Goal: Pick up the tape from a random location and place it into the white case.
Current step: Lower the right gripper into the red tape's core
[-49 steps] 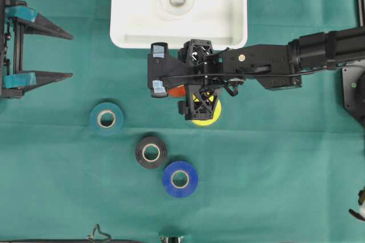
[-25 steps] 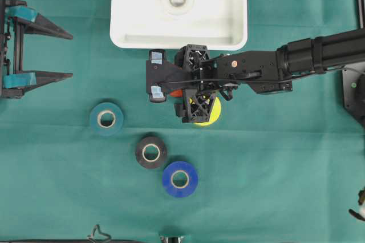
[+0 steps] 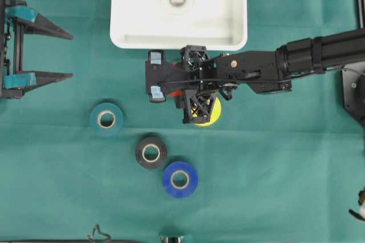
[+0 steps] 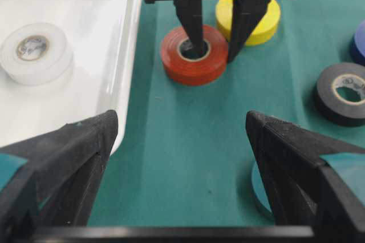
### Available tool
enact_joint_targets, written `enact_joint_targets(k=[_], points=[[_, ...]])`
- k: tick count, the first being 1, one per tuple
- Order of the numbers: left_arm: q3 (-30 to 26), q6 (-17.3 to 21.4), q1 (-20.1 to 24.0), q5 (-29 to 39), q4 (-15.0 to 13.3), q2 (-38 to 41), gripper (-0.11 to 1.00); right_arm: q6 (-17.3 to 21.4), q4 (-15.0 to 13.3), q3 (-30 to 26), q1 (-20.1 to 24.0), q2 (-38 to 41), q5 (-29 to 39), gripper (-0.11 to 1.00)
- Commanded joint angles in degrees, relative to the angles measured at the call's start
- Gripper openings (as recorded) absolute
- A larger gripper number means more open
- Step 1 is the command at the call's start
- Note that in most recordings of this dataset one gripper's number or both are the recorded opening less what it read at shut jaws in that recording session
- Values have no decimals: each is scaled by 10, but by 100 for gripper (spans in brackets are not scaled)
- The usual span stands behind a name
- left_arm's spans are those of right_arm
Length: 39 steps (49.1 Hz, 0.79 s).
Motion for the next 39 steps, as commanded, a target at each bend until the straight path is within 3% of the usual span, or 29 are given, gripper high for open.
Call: enact_joint_targets(k=[1, 21, 39], points=[[-8, -1, -2, -4, -1, 2, 97, 1, -2, -11, -3, -10, 0, 34], [-8, -1, -2, -4, -1, 2, 97, 1, -2, -17, -3, -22, 8, 33], [-8, -1, -2, -4, 0, 2, 97, 1, -2, -76, 3, -80, 116, 32]])
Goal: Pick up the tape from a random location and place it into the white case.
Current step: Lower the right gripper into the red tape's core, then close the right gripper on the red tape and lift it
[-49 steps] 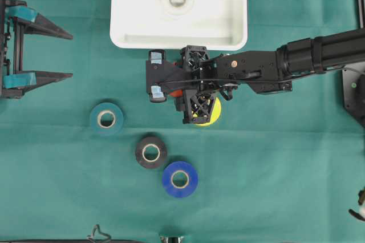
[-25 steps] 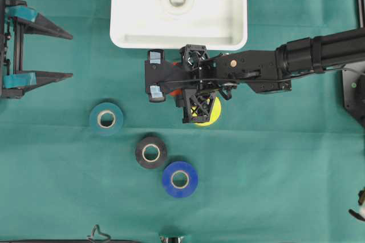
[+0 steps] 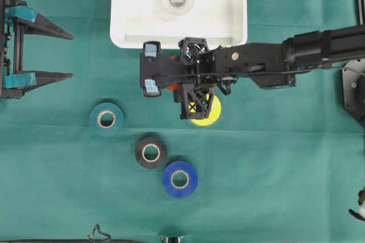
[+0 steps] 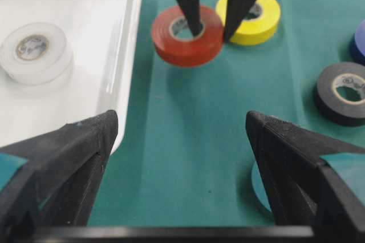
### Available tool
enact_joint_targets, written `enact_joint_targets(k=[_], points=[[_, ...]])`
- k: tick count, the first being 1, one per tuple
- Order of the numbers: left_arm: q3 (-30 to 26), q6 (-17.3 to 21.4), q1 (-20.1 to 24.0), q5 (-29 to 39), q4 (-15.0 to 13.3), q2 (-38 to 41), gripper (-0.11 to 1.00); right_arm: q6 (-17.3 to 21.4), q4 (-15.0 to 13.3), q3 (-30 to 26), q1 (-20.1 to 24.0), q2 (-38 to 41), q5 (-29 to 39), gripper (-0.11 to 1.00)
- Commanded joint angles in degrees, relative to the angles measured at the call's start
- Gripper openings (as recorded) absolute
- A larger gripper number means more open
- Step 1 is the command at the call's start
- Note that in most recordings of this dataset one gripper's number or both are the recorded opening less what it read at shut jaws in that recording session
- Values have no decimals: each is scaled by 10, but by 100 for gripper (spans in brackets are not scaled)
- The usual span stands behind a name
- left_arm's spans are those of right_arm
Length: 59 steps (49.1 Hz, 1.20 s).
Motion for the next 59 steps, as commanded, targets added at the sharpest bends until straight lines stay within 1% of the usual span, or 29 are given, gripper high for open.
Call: enact_joint_targets(k=[1, 8, 18, 36, 43, 59], points=[[-8, -1, -2, -4, -1, 3, 97, 1, -2, -33, 4, -40, 26, 32], [-7, -1, -2, -4, 0, 3, 97, 1, -2, -59, 7, -66, 69, 32], [-7, -11, -2, -4, -1, 2, 97, 1, -4, -90, 8, -80, 134, 32], [-7, -11, -2, -4, -1, 2, 97, 1, -11, -138, 18, -95, 215, 32], [-7, -11, -2, -4, -1, 3, 97, 1, -15, -149, 18, -96, 223, 32], [-7, -11, -2, -4, -1, 3, 97, 2, -18, -149, 18, -96, 221, 32]])
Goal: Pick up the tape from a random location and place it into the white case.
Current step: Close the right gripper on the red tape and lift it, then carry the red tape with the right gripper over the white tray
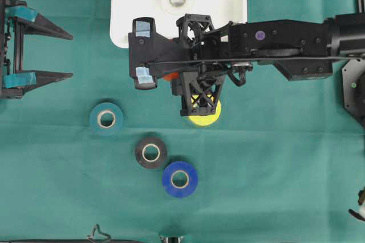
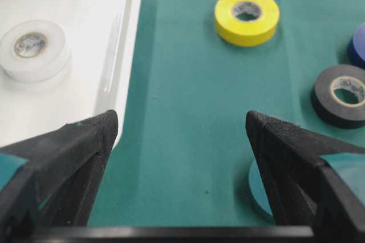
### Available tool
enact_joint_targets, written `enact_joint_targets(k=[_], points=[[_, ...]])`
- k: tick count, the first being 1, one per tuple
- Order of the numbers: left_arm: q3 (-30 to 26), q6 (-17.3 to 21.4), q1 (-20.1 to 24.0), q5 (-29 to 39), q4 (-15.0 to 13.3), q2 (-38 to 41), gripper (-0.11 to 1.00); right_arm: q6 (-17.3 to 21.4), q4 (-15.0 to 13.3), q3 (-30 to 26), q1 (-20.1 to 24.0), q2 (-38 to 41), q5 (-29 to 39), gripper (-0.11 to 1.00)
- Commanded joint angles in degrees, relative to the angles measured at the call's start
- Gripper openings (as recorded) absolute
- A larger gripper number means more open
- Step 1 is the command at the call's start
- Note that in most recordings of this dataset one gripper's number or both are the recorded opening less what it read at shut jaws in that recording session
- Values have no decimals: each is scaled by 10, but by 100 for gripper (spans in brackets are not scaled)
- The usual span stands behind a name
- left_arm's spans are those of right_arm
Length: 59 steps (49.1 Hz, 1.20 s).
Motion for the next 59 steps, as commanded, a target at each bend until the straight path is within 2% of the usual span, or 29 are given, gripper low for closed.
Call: enact_joint_targets(k=[1, 43, 51, 59], points=[[-7, -1, -1, -4, -2, 2, 97, 2, -1, -16, 1, -22, -3, 33], [-7, -1, -1, -4, -2, 1, 97, 2, -5, -15, 2, -21, -3, 32], [-7, -1, -1, -4, -2, 1, 97, 2, -20, -15, -2, -21, -3, 32], [-7, -1, -1, -4, -2, 1, 97, 1, -27, -15, -25, -22, -1, 33]])
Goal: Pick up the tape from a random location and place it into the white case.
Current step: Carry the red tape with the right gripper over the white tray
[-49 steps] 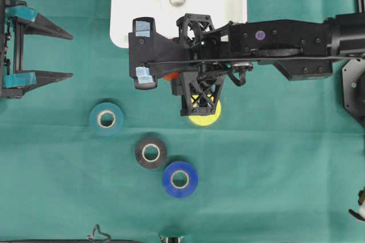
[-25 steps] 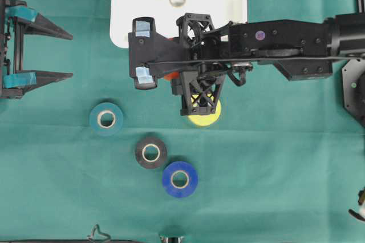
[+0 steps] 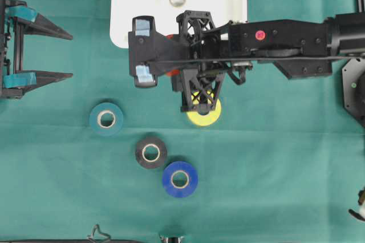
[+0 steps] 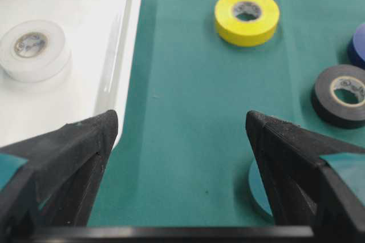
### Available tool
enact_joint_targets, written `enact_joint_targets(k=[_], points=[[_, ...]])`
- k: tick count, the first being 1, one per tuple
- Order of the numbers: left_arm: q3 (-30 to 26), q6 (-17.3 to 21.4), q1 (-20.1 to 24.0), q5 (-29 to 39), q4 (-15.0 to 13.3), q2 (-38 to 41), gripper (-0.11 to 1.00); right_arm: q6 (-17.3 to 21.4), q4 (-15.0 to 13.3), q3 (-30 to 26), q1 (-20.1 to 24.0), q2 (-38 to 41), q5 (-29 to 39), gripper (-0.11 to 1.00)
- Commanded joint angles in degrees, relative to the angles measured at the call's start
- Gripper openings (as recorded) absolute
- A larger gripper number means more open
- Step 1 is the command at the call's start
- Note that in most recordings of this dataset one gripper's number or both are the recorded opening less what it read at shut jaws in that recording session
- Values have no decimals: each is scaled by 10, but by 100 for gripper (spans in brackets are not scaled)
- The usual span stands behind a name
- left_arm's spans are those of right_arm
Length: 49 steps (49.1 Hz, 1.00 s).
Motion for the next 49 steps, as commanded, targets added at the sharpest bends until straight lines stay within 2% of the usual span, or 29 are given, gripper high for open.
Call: enact_joint_targets(k=[1, 32, 38, 49], points=[[-7, -1, -2, -4, -2, 2, 97, 1, -4, -16, -21, -23, -1, 32], [-7, -1, -2, -4, -2, 3, 97, -22, -5, -13, -191, -24, -8, 32], [-7, -1, -2, -4, -2, 2, 97, -23, -5, -13, -209, -24, -11, 32], [-7, -1, -2, -3, -2, 3, 97, -18, -5, -11, -212, -24, -11, 32]])
